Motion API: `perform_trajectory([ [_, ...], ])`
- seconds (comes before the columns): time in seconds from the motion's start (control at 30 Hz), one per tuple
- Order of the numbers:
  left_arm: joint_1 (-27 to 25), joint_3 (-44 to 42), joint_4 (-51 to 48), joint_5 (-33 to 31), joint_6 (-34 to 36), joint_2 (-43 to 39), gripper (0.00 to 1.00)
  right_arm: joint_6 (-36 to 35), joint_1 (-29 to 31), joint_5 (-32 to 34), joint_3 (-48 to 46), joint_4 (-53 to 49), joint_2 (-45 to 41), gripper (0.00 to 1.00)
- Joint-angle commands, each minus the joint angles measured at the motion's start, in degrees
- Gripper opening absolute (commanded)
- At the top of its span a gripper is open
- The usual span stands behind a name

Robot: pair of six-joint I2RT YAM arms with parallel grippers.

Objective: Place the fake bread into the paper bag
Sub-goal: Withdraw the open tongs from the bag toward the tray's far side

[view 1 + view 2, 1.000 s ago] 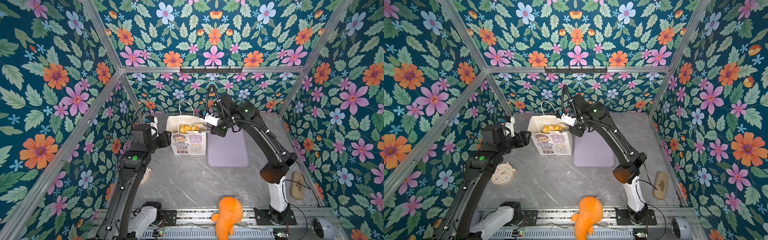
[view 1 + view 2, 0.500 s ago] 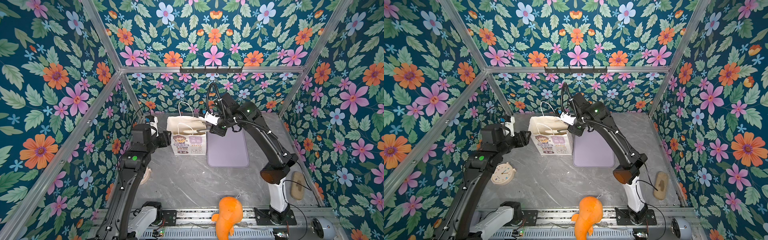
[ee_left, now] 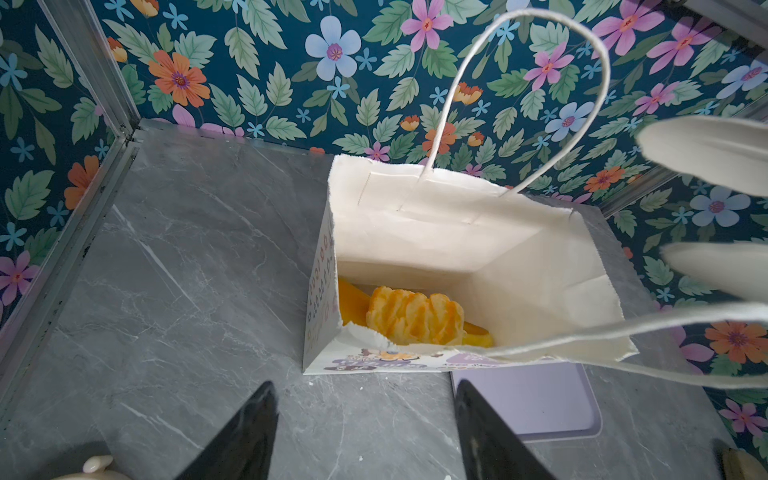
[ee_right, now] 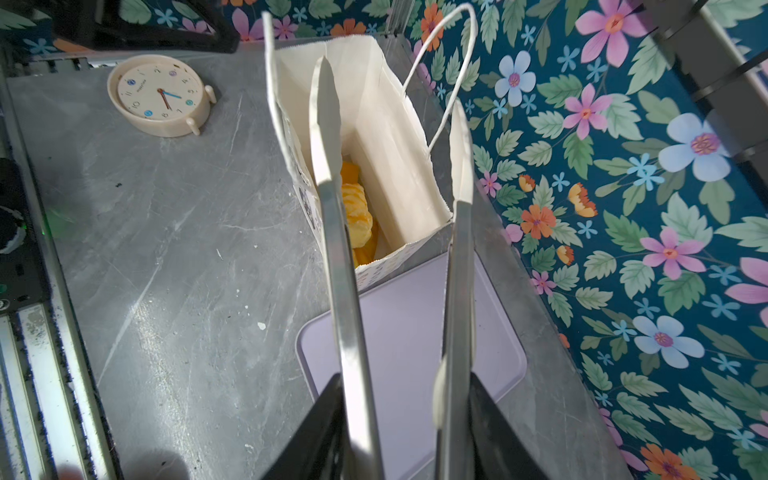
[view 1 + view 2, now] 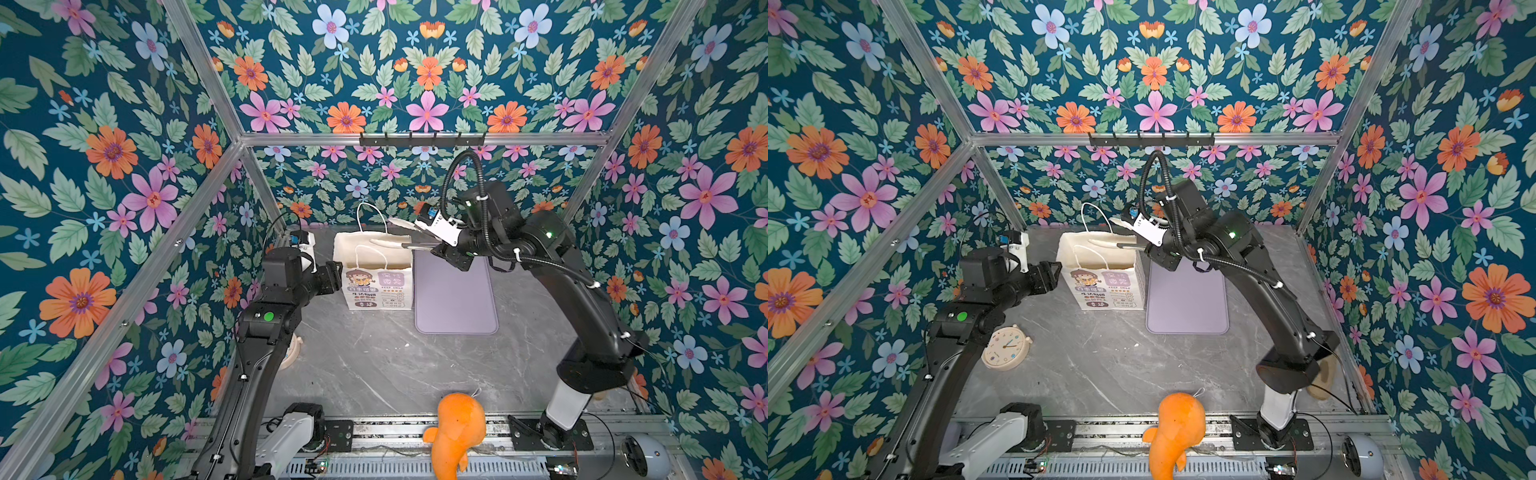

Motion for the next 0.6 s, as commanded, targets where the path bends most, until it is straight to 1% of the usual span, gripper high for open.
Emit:
perform_trajectory([
  [0.0,0.1,0.0,0.5,-0.3,0.4,-0.2,0.68,1.2,0.1,-1.6,-6.1,12.6,-6.7,0.44],
  [0.17,0.0,-0.4,1.0,0.1,0.3,-0.2,0.68,3.2,0.0,-0.7,-17.4,23.6,-16.6,0.44],
  [0.33,0.0,-0.4,1.3,0.7,0.1,0.0,0.68,6.5,0.0,-1.5,-21.2,24.4,-20.4,0.45],
  [0.57,0.0,-0.3,1.3,0.7,-0.1,-0.6,0.68,13.3,0.0,1.9,-26.8,27.5,-23.7,0.44],
])
